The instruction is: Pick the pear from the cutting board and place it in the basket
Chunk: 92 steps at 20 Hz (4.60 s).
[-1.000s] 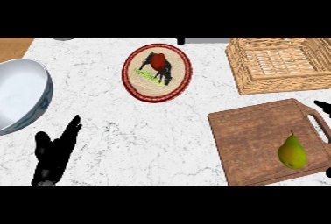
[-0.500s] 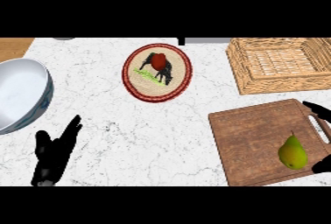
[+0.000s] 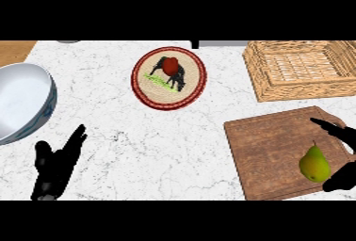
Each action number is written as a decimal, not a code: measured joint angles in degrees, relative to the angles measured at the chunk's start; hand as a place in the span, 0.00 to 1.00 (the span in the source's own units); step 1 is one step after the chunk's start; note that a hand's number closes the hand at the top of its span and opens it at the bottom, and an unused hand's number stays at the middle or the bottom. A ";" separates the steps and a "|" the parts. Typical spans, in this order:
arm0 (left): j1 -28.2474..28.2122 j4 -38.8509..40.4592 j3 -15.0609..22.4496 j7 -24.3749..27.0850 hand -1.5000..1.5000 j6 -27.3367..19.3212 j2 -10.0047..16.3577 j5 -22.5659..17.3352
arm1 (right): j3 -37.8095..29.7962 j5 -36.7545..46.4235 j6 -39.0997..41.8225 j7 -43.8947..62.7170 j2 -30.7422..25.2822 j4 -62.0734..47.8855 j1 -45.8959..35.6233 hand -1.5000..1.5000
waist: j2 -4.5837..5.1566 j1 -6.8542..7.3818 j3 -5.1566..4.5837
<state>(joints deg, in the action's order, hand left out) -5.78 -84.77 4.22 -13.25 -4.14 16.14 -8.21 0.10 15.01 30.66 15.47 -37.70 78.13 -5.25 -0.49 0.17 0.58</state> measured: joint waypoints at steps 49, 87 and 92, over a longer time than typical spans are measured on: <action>-1.86 -1.27 -2.36 -0.20 0.50 1.53 -2.17 2.80 | 9.83 24.80 -25.29 19.44 34.74 34.50 -16.01 1.00 | -0.29 -0.91 0.07; -4.80 -4.06 -2.05 -2.07 0.50 3.85 -3.87 4.26 | -25.99 11.70 -26.07 4.42 10.86 -20.26 -50.37 1.00 | 0.37 1.44 0.41; -4.22 -3.66 -2.29 -2.66 0.50 4.36 -4.07 3.96 | -27.57 10.58 -28.75 -2.70 10.73 -28.07 -49.68 1.00 | 0.37 1.35 0.49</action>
<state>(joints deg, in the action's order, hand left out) -10.00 -88.43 1.93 -15.92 0.22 12.07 -4.24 -27.48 25.58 1.91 12.77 -26.97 50.06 -54.93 -0.12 1.52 1.06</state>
